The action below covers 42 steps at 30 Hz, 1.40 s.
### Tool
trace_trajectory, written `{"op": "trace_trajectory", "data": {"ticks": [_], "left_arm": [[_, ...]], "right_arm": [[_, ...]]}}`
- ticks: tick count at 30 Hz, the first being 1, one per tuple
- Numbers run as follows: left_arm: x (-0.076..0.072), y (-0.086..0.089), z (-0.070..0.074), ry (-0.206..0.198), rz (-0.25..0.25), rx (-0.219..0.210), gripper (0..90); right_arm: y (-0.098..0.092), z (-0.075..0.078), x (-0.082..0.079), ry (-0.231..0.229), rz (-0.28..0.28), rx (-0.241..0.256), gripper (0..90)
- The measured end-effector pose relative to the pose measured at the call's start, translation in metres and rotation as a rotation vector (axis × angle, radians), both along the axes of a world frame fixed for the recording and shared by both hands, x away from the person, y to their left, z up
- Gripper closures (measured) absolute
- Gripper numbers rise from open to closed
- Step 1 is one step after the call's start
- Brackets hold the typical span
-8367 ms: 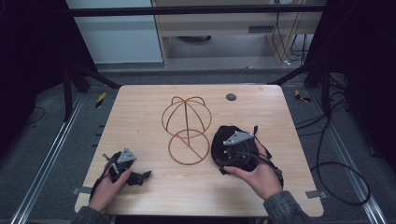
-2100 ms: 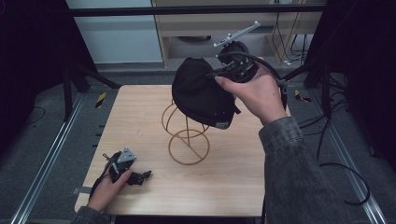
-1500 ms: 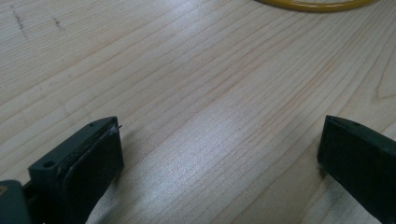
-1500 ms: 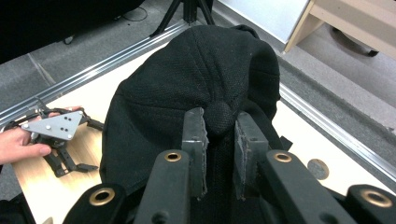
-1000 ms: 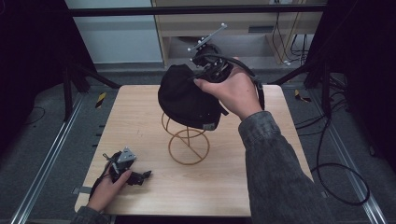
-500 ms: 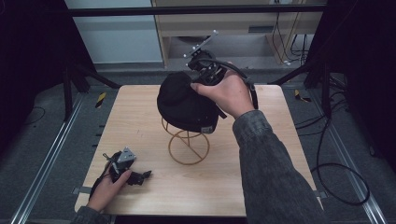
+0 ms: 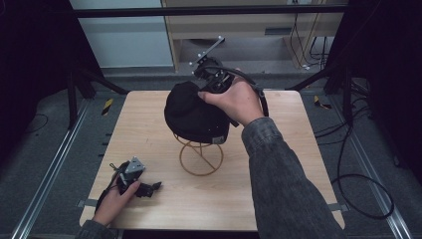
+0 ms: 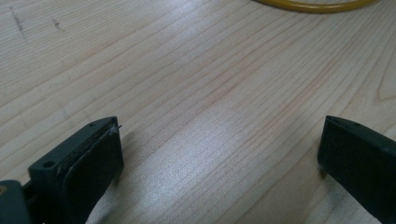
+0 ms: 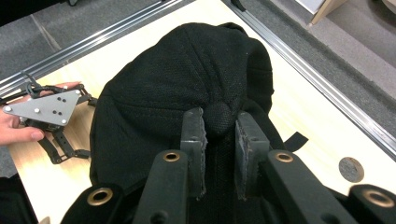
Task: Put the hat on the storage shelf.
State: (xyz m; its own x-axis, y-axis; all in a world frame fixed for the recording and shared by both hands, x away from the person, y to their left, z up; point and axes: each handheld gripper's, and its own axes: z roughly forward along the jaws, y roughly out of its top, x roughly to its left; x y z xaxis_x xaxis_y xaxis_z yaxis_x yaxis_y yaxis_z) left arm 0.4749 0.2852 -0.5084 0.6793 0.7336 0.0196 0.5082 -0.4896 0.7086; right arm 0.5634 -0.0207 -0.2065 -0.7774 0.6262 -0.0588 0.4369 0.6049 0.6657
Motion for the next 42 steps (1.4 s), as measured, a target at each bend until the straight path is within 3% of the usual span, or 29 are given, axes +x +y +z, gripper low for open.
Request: {"op": "trace_trajectory", "data": {"ticks": [17,42], "left_arm": [[0.0,0.0,0.0,0.0,0.001,0.0,0.0],[0.0,0.0,0.0,0.0,0.001,0.0,0.0]], "right_arm": [[0.008,-0.014,0.006,0.008,-0.007,-0.055,73.5],[0.007,-0.019,0.006,0.029,0.01,-0.039,72.6]]}}
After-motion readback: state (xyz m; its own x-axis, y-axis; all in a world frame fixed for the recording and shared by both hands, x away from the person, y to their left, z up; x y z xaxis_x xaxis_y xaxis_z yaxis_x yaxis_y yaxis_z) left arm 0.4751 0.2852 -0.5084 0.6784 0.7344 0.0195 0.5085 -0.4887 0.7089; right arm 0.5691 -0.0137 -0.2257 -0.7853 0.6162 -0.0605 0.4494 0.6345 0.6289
